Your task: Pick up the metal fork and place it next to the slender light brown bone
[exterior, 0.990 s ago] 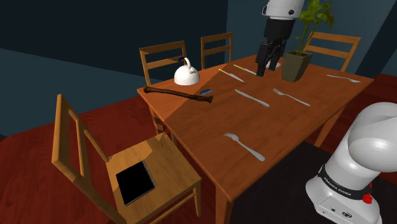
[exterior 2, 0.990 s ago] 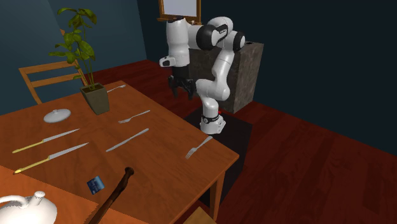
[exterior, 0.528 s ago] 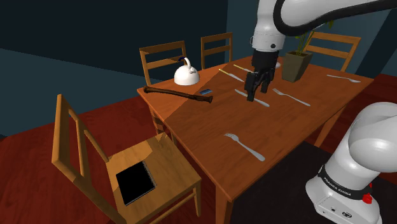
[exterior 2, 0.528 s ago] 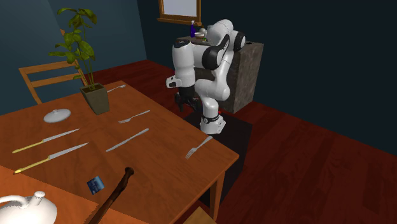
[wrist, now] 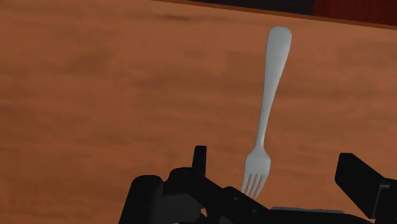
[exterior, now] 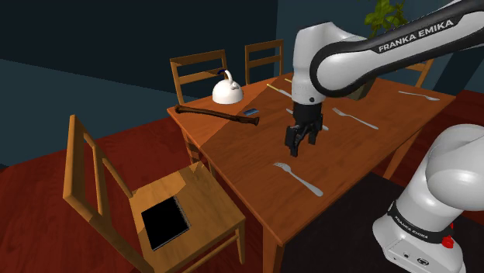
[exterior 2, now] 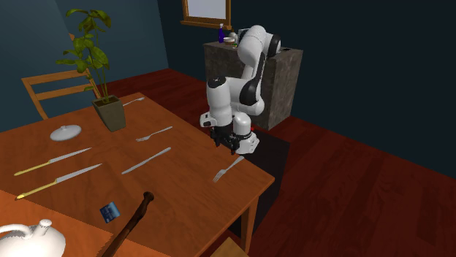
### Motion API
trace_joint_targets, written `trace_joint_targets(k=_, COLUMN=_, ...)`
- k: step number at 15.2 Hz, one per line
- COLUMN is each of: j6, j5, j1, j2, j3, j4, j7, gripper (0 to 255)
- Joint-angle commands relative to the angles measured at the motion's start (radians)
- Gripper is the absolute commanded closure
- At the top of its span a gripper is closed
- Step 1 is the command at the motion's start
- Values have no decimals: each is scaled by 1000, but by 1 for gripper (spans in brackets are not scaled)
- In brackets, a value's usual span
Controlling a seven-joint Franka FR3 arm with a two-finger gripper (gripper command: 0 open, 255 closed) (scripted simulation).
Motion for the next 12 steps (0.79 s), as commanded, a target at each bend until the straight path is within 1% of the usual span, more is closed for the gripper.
trace_joint_targets(k=1, j6=61, j5=18, j1=9, j2=39, j3=28, j4=-38, j7=29, gripper=0)
trace_joint_targets(k=4, j6=143, j5=39, j1=19, j2=116, j3=67, j4=-65, j7=72, gripper=0)
trace_joint_targets(k=12, j6=273, j5=54, j1=24, j2=186, j3=89, j4=-126, j7=71, gripper=0)
